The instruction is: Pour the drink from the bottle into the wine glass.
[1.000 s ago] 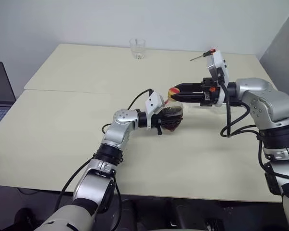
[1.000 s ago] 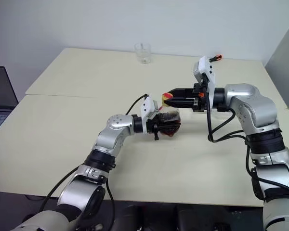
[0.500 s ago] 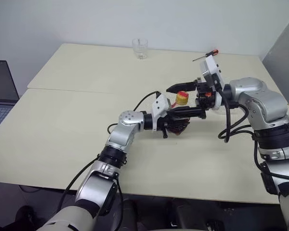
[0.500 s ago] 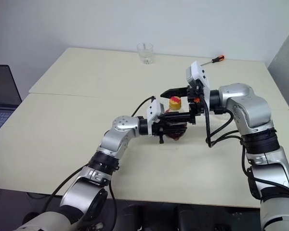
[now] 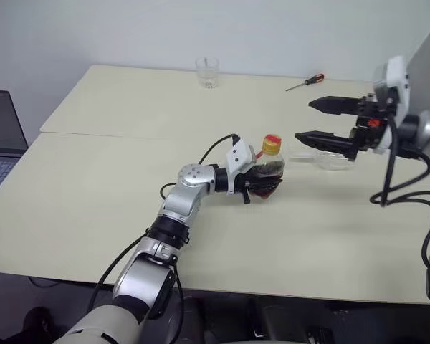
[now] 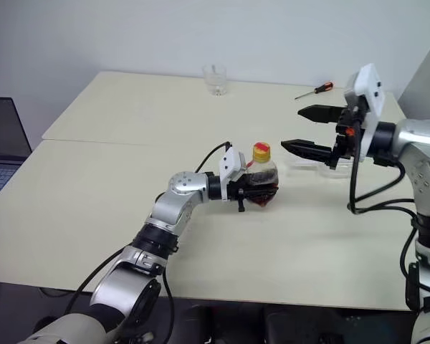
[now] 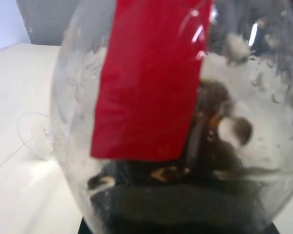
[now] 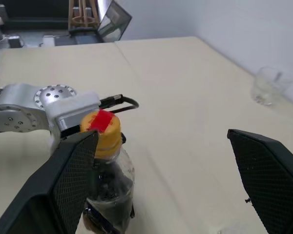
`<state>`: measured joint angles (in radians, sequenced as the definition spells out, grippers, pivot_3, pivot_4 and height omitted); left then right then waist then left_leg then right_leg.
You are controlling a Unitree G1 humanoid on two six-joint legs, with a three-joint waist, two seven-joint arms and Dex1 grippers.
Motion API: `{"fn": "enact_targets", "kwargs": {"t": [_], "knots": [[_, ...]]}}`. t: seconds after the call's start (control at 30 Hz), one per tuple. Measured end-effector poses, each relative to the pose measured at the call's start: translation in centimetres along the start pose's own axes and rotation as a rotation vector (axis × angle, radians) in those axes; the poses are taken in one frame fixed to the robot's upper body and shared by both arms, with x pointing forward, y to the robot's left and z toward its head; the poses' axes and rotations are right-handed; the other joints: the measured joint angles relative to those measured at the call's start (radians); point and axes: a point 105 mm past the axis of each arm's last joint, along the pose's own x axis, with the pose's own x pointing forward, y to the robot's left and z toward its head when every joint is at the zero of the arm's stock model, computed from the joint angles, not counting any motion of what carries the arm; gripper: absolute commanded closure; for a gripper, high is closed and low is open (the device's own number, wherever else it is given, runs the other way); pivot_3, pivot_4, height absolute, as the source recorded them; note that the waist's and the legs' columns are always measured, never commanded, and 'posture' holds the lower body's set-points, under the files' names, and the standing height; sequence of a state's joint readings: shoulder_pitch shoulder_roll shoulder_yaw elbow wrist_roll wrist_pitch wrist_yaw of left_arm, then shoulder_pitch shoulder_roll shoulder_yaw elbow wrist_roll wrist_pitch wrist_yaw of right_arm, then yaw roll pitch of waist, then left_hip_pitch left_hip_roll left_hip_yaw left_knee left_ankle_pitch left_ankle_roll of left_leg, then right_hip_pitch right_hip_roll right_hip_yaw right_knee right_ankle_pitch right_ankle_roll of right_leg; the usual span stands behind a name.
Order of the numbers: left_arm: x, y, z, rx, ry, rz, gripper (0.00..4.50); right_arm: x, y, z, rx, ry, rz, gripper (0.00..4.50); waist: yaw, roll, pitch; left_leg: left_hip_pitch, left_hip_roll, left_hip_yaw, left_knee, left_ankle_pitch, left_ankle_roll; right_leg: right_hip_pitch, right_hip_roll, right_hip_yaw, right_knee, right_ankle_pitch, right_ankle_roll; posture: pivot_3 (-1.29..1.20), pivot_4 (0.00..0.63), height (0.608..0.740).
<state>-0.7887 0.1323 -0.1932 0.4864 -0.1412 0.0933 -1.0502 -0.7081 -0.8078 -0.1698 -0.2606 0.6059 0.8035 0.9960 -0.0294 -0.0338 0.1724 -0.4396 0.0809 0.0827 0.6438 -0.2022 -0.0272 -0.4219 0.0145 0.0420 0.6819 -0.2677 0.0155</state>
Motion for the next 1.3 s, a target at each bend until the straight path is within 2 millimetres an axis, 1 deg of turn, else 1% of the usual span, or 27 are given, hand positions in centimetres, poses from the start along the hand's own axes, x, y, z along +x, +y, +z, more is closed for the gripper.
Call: {"fn": "enact_targets", "kwargs": {"t": [0.07,0.13,0.23,0.3,0.33,0.4,0.57,0.63,0.77,0.9,1.2,1.3], "knots": [[0.0,0.2,0.0,0.003,-0.003,0.011,3.47,0.4,1.0,0.1,-0.014,0.031,-0.067,0.0,-0.004,0.0,0.0,0.001,0.001,0.0,0.0,0.0,0.0,0.0,0.0,0.001,0.001,0.0,0.0,0.0,0.15,0.74],[0.0,0.2,-0.1,0.001,-0.002,0.011,3.47,0.6,0.6,0.1,0.01,0.06,-0.216,0.0,-0.004,0.0,0.0,0.002,0.0,0.0,0.0,0.0,0.0,0.0,0.0,0.001,0.002,0.0,0.001,0.0,0.15,0.74],[0.0,0.1,-0.1,0.002,-0.003,0.005,3.47,0.5,-0.1,0.5,0.085,0.052,-0.396,0.0,-0.003,0.0,0.0,0.002,0.0,0.0,0.001,0.0,0.0,0.0,-0.001,0.002,0.002,-0.001,0.002,0.0,0.15,0.74],[0.0,0.0,-0.1,0.002,-0.003,-0.004,3.47,0.9,0.6,1.0,0.119,0.03,-0.473,0.0,-0.003,0.001,0.0,0.002,0.001,0.0,0.001,0.0,0.0,0.0,-0.001,0.002,0.002,-0.001,0.002,0.0,0.15,0.74],[0.1,0.0,-0.2,0.001,-0.003,-0.009,3.47,1.3,1.2,1.1,0.135,0.027,-0.495,0.0,-0.003,0.001,0.0,0.002,0.001,0.0,0.0,0.0,0.0,0.0,-0.001,0.002,0.003,-0.001,0.001,0.0,0.15,0.74],[0.2,-0.1,-0.2,0.002,-0.005,-0.013,3.47,2.2,2.6,1.3,0.165,0.017,-0.496,0.0,-0.001,0.001,0.0,0.002,0.001,0.0,0.0,0.0,0.0,0.0,0.0,0.001,0.003,0.0,0.0,0.0,0.15,0.74],[0.6,0.1,-0.1,0.003,0.0,-0.027,3.47,3.4,4.1,1.7,0.222,-0.057,-0.512,0.0,0.0,0.001,-0.001,0.001,0.0,0.0,0.001,0.0,0.0,0.0,-0.001,0.001,0.001,0.0,0.0,0.0,0.15,0.74],[0.7,0.2,0.0,0.012,-0.001,-0.034,3.47,3.5,4.2,1.5,0.246,-0.07,-0.549,0.0,0.0,0.001,-0.001,0.001,0.0,0.0,0.001,0.0,0.0,0.001,-0.001,0.001,0.001,0.0,0.0,0.0,0.15,0.74],[0.9,0.5,0.0,0.015,0.005,-0.035,3.47,3.6,3.9,-0.2,0.312,-0.029,-0.647,0.0,-0.001,0.001,-0.001,0.001,0.0,0.0,0.0,0.0,0.0,0.0,-0.001,0.001,0.001,0.0,0.0,0.0,0.15,0.74],[1.1,0.5,0.1,0.024,-0.002,-0.039,3.47,4.0,3.7,-0.8,0.335,-0.007,-0.713,0.0,-0.002,0.001,-0.001,0.001,0.0,0.0,0.0,0.0,0.0,0.0,0.0,0.0,0.001,0.0,0.0,0.0,0.15,0.74],[1.3,0.4,0.0,0.02,-0.009,-0.045,3.47,5.3,3.9,-1.4,0.386,0.02,-0.716,0.0,-0.003,0.001,-0.001,0.001,0.0,0.0,0.0,0.0,0.0,0.0,0.0,0.0,0.001,0.0,0.001,0.0,0.15,0.74],[1.3,0.4,0.0,0.02,-0.009,-0.044,3.47,5.9,3.7,-1.7,0.399,0.033,-0.718,0.0,-0.003,0.001,-0.001,0.001,0.0,0.0,0.0,0.0,0.0,0.0,0.0,0.0,0.001,0.0,0.001,0.0,0.15,0.74]]}}
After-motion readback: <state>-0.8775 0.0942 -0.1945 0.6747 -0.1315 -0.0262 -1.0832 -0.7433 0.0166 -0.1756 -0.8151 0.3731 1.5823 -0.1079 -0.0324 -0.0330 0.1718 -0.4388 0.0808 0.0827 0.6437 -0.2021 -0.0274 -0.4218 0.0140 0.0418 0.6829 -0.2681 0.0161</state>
